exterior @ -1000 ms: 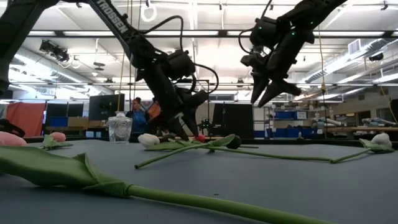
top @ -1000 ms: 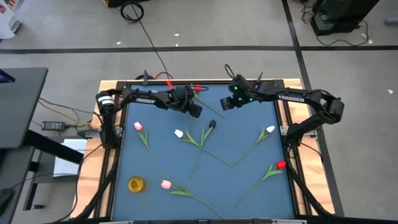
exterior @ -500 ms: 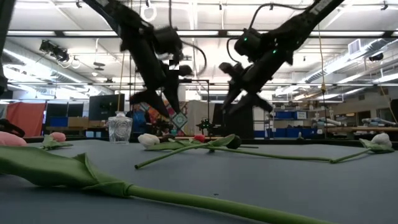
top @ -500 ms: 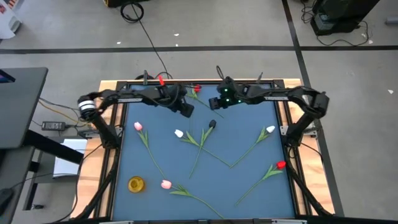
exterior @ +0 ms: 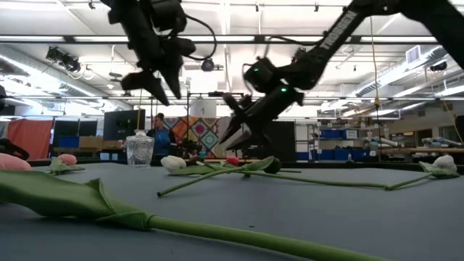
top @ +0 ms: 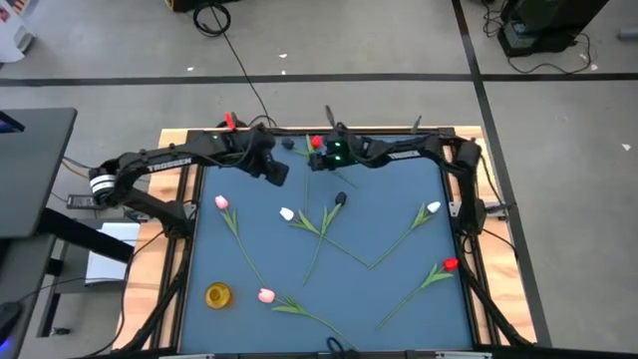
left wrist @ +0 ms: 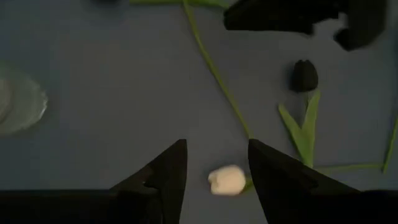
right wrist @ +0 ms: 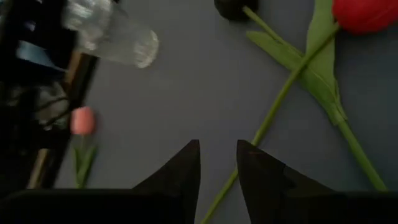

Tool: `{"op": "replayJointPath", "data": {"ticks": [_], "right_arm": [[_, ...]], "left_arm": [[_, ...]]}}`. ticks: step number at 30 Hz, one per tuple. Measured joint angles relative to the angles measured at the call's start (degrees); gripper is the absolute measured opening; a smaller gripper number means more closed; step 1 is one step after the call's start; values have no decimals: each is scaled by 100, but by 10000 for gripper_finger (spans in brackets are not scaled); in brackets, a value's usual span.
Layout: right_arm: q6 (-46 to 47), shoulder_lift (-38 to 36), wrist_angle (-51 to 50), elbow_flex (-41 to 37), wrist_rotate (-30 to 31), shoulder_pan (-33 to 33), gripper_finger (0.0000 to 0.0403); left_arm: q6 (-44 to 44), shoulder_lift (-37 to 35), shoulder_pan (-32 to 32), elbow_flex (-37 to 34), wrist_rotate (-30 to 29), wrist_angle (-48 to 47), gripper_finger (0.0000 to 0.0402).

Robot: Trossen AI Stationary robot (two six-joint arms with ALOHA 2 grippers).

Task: Sort flowers into vase by color
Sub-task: Put the red flower into the transparent vase

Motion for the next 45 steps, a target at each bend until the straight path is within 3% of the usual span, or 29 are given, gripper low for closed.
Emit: {"op": "replayJointPath", "data": {"ticks": [5,15,18,23,32,41,45], "right_arm": [[64,331,-1692,1141,769,162,108],[513,1094,-3362,2623,1584,231,106],[736,1278,-3967,3146,1488,205,106],[954,1664,-4791,3844,738,159,106],[1341,1867,-5141,4009,480,774,106],[1724,2086,-5214,4028,767,1012,105],[1770,2086,-5210,3989,1122,1079,85]], "left_arm": [[-13,-100,-9,0,-10,-566,176],[362,-128,-7,0,-12,-665,176],[487,-196,-7,0,-12,-686,176],[632,-251,-7,0,-12,-680,176],[1168,-316,-7,0,-14,-782,176],[1874,-325,-5,0,-14,-776,176],[2028,-323,10,0,-14,-774,176]]}}
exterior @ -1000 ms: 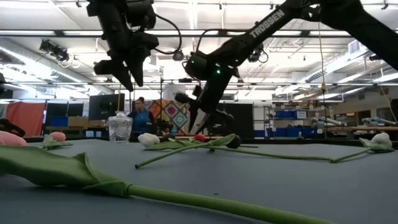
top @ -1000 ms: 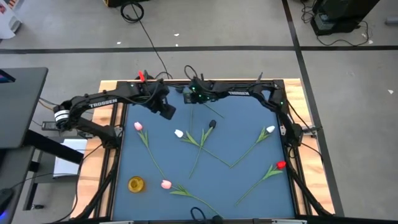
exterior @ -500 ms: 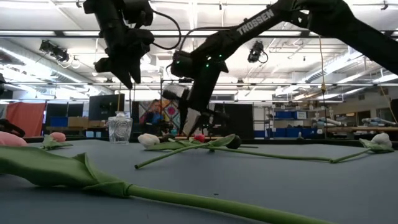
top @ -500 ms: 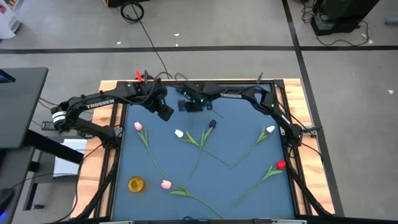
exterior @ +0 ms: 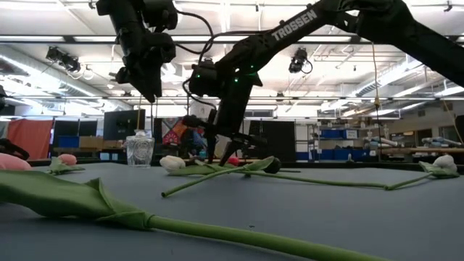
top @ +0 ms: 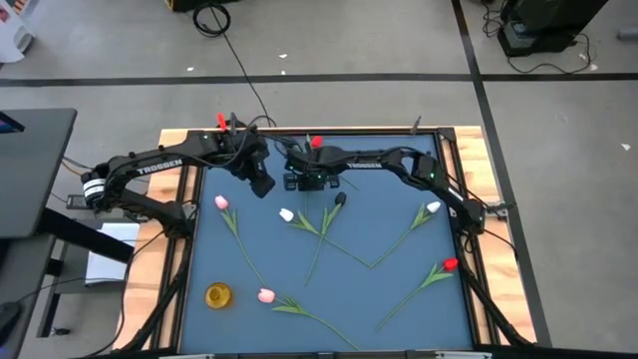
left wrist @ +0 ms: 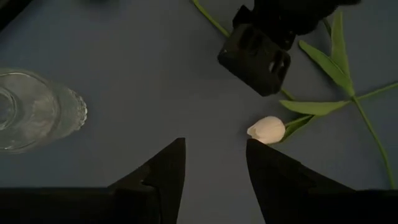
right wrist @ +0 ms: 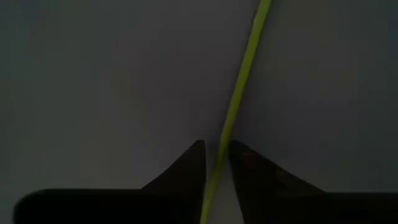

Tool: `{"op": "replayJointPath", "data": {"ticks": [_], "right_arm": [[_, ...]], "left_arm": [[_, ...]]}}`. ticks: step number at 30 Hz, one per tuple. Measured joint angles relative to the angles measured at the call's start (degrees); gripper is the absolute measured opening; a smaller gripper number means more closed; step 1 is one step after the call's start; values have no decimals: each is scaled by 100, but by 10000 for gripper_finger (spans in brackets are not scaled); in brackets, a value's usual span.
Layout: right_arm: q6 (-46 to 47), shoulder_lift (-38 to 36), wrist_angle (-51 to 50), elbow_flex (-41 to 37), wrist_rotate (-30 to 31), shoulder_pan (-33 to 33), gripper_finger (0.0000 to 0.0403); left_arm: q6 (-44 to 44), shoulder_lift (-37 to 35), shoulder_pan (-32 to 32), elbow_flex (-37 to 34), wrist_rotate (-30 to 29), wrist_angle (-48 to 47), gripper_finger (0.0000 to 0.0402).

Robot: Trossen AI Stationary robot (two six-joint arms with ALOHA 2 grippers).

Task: Sort flowers into vase by color
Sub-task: Put the red flower into the transparent vase

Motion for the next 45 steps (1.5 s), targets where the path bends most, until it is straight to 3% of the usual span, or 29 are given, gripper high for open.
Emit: {"op": "replayJointPath", "data": {"ticks": [6,12,19,30,35,45], "right_arm": [[-138,2,-30,-10,74,31,12],[-297,-224,-24,-48,192,55,10],[-793,-1177,67,-26,628,107,5],[-2569,-2252,788,-26,1368,71,4],[-3108,-2534,1249,-26,1208,-117,3],[-3883,-2651,2249,-54,114,-343,3]], "left_arm": [[246,1,1,0,0,-7,176],[222,-15,1,0,0,-12,176],[-21,-102,1,0,0,174,176],[-88,-249,-45,0,513,2147,176],[-107,-367,-41,0,516,2978,176],[-410,-362,103,0,79,3597,176]]}}
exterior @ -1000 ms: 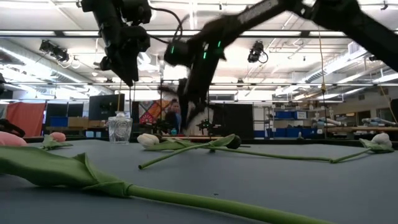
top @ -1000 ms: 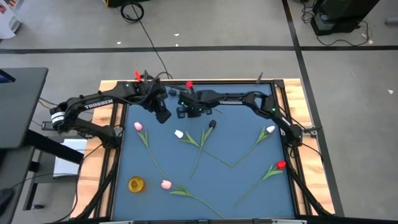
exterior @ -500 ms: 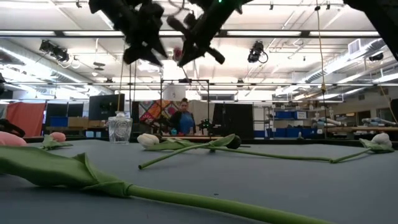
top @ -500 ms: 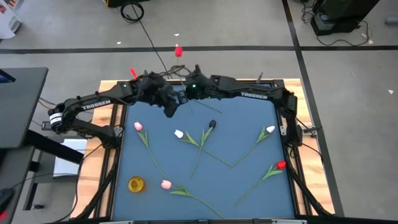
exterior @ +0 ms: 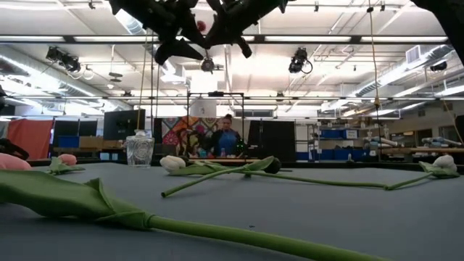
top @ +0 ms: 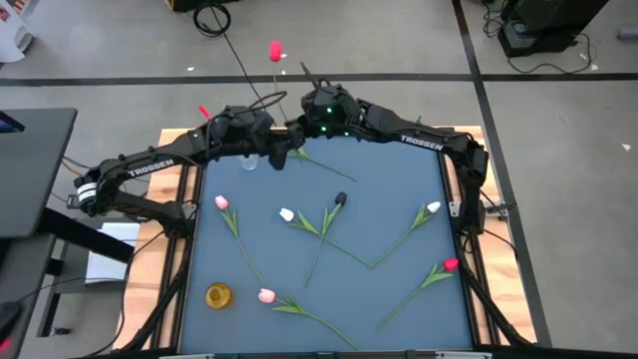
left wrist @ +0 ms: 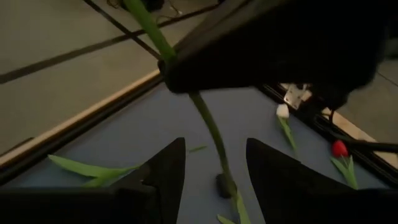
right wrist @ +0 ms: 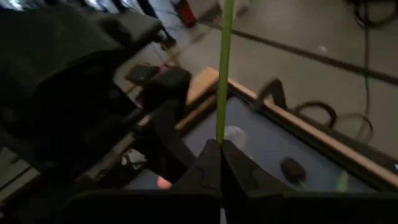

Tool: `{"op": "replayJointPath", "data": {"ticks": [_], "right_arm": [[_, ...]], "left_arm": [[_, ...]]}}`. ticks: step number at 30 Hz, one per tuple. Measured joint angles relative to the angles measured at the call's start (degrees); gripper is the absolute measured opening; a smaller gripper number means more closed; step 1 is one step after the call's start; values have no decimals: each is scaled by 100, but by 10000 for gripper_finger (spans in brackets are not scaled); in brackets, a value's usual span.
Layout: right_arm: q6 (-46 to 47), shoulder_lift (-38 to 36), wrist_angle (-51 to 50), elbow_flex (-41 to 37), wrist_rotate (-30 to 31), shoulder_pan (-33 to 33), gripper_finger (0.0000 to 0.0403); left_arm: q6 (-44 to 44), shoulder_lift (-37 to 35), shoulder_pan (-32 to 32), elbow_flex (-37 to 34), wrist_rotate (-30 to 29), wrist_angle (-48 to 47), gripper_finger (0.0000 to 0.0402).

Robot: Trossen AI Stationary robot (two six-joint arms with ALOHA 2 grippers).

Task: Sort flowers into vase by color
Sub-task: Put the red flower into the transparent vase

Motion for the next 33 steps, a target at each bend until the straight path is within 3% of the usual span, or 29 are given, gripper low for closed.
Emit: {"op": "replayJointPath", "data": {"ticks": [8,12,16,20,33], "right_arm": [[-42,-429,1869,-1139,-1074,-175,3],[26,-778,2734,-1853,-1400,-319,3],[53,-959,3216,-2279,-1662,-447,3],[40,-973,3323,-2373,-1942,-530,10],[355,-1058,3810,-2384,-2351,-994,185]], "left_arm": [[-119,0,-4,0,-126,346,161],[-181,-22,-8,0,-272,423,104],[4,-74,35,-2,-173,564,21],[222,-70,56,-9,76,649,9],[948,-62,-79,-7,71,330,3]]}}
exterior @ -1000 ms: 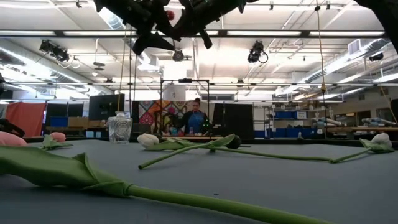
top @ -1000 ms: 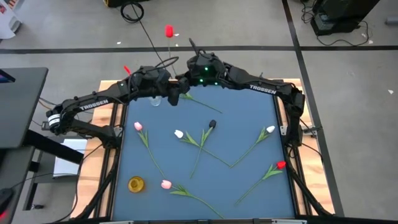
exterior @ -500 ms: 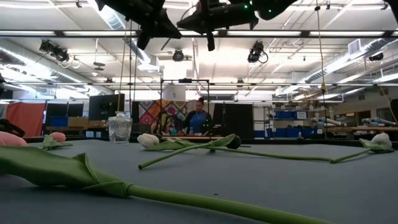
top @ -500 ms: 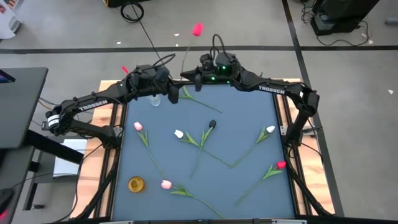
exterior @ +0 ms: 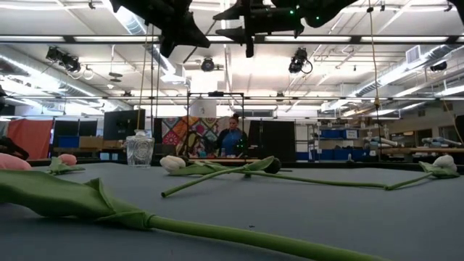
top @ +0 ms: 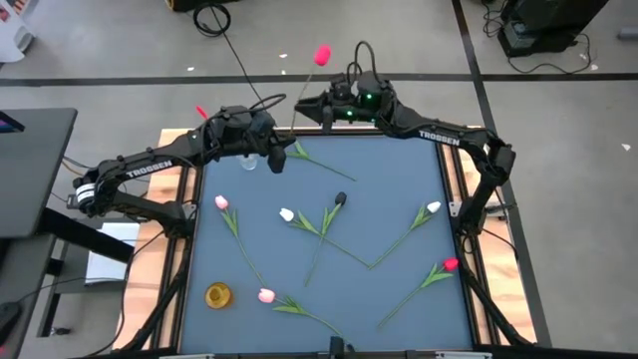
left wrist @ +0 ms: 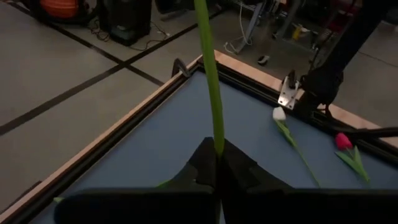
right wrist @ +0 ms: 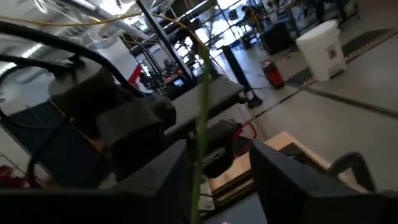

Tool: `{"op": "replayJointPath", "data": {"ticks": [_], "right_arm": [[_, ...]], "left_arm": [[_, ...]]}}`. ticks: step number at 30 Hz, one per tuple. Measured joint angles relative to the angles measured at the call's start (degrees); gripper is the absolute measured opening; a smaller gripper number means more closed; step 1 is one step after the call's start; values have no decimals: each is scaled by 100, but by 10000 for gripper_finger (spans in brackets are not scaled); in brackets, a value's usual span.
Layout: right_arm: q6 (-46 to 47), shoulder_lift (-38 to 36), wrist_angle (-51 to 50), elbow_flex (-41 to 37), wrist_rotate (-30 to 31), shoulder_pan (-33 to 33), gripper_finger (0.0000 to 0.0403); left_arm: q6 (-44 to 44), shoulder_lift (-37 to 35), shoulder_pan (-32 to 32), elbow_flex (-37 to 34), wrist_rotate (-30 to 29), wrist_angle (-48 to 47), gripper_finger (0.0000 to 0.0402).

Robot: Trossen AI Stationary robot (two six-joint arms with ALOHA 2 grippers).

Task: Sort flowers into vase by color
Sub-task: Put the red flower into the transparent vase

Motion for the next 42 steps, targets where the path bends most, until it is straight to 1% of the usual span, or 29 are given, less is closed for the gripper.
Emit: {"op": "replayJointPath", "data": {"ticks": [2,4,7,10,15,16,17,19,21,24,28,30,32,34,36,42], "right_arm": [[68,0,32,0,-39,-28,195],[68,0,66,0,-59,-40,194],[70,0,171,0,-75,-46,172],[19,0,298,0,-97,-30,128],[-222,21,303,0,-42,33,35],[-310,35,308,1,-18,52,20],[-389,41,298,0,0,76,14],[-492,61,259,1,157,155,14],[-670,74,222,2,287,237,12],[-1223,81,16,2,674,443,9],[-1959,82,-251,2,1315,702,9],[-2285,158,-184,5,1665,818,9],[-2431,244,-156,7,1890,878,9],[-2436,473,-88,154,2010,927,9],[-2394,761,-303,393,2021,939,9],[-2400,1692,-979,1675,2031,992,8]], "left_arm": [[14,1,-10,0,-1,0,3],[14,1,-10,0,-1,4,3],[18,1,-13,0,-1,-10,3],[21,1,-13,0,-1,-66,3],[20,15,-13,0,1,-450,3],[16,24,-13,2,3,-472,3],[-9,31,-13,2,1,-524,3],[-141,36,-13,2,2,-615,5],[-307,34,10,2,-15,-764,21],[-466,-83,109,2,-148,-1361,68],[-477,-508,275,8,-234,-1926,132],[-451,-734,359,5,-233,-2013,156],[-437,-1008,437,5,-253,-2013,174],[-433,-1276,534,7,-315,-1993,184],[-430,-1481,623,7,-383,-2017,187],[-426,-1814,750,7,-406,-2204,183]]}}
